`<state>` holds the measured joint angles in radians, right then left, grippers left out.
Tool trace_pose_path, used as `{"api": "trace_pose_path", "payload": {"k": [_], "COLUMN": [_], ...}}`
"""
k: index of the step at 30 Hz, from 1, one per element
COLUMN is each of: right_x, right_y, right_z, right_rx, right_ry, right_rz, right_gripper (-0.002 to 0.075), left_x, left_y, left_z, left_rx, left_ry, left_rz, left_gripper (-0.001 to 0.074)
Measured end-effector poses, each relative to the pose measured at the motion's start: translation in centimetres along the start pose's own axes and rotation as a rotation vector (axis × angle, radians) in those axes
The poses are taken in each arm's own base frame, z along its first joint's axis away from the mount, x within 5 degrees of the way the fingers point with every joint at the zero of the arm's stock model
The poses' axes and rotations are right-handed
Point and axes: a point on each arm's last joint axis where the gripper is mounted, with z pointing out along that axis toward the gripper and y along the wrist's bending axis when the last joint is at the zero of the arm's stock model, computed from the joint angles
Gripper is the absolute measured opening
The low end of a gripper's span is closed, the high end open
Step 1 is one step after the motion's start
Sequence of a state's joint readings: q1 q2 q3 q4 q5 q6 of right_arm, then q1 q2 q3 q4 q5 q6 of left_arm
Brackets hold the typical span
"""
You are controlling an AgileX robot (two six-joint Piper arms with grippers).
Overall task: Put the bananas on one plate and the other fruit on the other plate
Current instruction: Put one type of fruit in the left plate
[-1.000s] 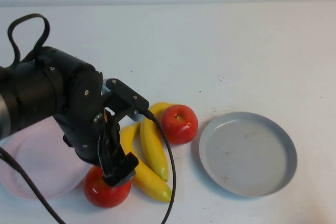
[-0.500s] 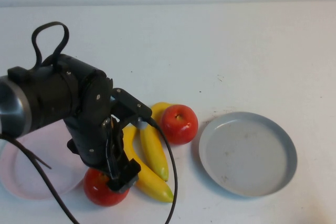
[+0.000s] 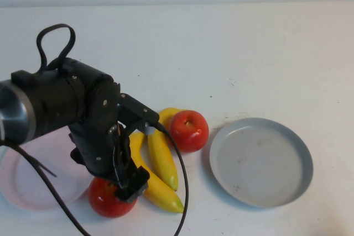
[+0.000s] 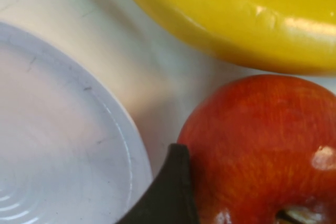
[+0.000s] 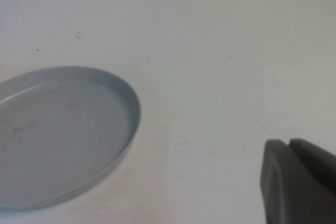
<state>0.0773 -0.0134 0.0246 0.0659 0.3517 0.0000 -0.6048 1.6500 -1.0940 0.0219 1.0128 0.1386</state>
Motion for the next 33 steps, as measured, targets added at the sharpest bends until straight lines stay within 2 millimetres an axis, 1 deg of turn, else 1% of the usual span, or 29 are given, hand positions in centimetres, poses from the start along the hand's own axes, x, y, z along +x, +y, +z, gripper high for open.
{"api": "trace_pose_path", "payload": {"k": [6,10,14,18,21,25,27,28,31,33], "right_x": [0.0,0.0,0.0,0.0,0.0,0.0,0.0,0.0,0.0,0.0], "right_y": [0.0,0.0,0.0,0.0,0.0,0.0,0.0,0.0,0.0,0.0], "right_z": [0.0,0.0,0.0,0.0,0.0,0.0,0.0,0.0,0.0,0.0], "right_rx": [0.000,0.000,0.000,0.000,0.000,0.000,0.000,0.000,0.000,0.000], "right_ry": [0.000,0.000,0.000,0.000,0.000,0.000,0.000,0.000,0.000,0.000], "right_rz": [0.000,0.000,0.000,0.000,0.000,0.000,0.000,0.000,0.000,0.000], "right_gripper": [-0.0017,-0.0017,-0.0017,-0.0017,-0.0017,-0.0017,-0.0017,-0.0017,-0.0017,-0.0017], "left_x": [0.0,0.1,0.5,1.2,1.8,2.5,2.9,3.1,3.4,3.2], "left_y": [0.0,0.0,0.0,0.2,1.8,5.2,7.0,7.9,9.4,9.9], "left_z": [-0.1,-0.6,-1.9,-3.7,-4.4,-4.5,-4.2,-3.8,-2.6,-2.1], "left_rx": [-0.001,-0.003,-0.009,-0.016,-0.027,-0.074,-0.095,-0.101,-0.101,-0.103], "left_ry": [-0.004,-0.018,-0.061,-0.114,-0.135,-0.159,-0.153,-0.139,-0.105,-0.106], "left_rz": [-0.012,-0.017,-0.018,-0.032,-0.091,-0.193,-0.244,-0.274,-0.318,-0.329], "left_gripper": [0.0592,0.0583,0.0582,0.0581,0.0581,0.0581,0.0581,0.0580,0.0580,0.0580]}}
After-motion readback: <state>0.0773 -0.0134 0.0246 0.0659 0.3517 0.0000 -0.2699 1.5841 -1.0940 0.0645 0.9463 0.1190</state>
